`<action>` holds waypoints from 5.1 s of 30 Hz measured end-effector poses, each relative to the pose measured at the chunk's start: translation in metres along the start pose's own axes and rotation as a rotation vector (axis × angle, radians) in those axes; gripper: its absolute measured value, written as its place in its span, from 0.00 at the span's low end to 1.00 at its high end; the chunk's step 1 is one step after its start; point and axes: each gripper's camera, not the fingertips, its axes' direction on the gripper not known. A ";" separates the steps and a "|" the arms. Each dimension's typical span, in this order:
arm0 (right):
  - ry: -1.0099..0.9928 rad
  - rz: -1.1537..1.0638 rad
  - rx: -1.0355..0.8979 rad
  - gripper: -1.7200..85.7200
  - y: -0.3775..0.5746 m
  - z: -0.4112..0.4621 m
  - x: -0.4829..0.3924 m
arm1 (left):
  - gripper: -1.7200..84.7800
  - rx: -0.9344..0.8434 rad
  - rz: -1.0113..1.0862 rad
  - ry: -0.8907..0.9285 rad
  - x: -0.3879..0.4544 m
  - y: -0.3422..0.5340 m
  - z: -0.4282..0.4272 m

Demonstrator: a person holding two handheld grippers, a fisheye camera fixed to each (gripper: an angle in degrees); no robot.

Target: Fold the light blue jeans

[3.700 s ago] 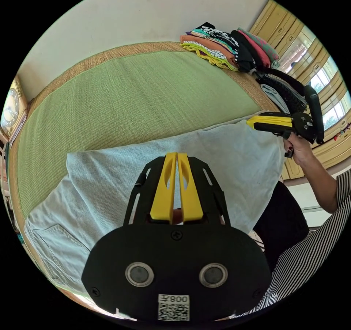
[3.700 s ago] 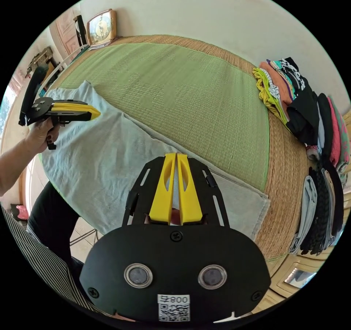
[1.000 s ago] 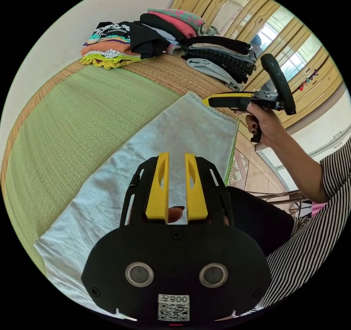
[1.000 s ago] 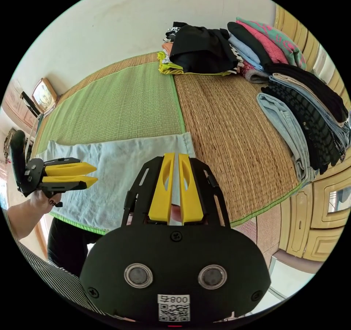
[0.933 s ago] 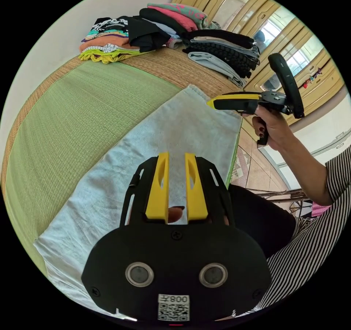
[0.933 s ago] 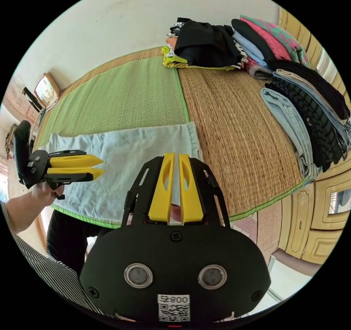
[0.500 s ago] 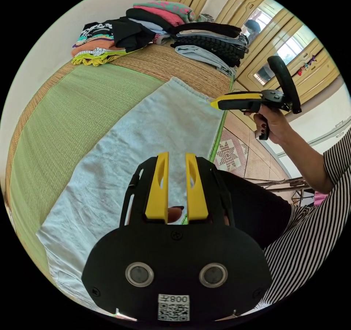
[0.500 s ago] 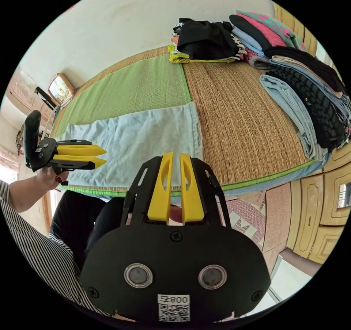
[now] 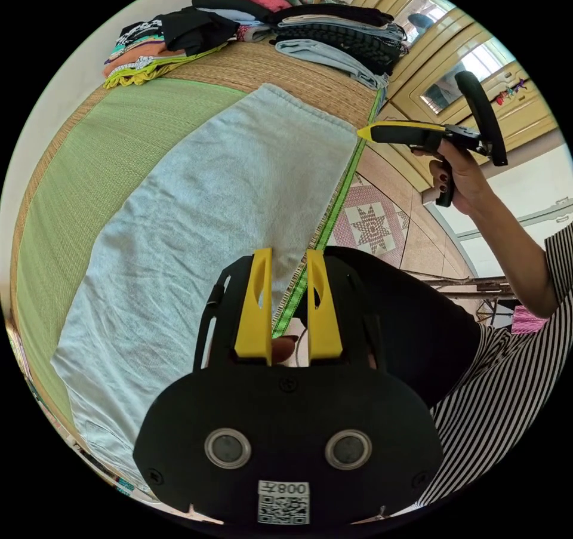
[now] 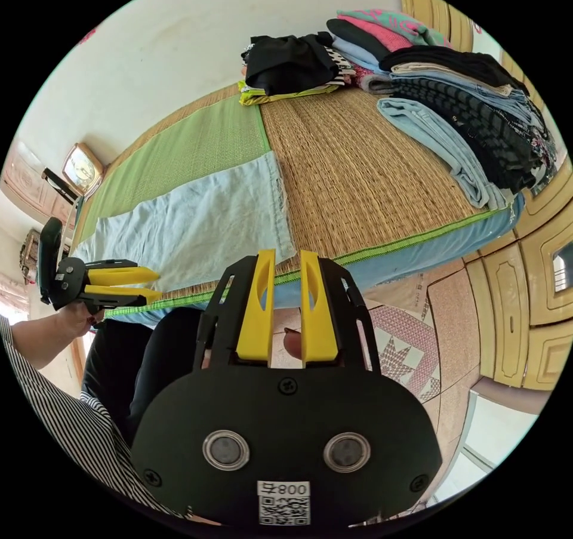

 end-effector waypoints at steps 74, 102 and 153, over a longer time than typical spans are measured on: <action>-0.314 -0.721 -0.137 0.04 -0.194 0.211 -0.573 | 0.06 0.606 -1.323 -0.406 -0.321 0.825 -0.261; -0.256 -0.983 -0.293 0.02 0.016 0.126 -0.483 | 0.02 0.306 -1.103 -0.248 -0.192 0.594 -0.174; -0.157 0.147 -0.016 0.10 -0.003 0.019 0.109 | 0.06 -0.161 0.298 0.056 -0.001 -0.402 0.065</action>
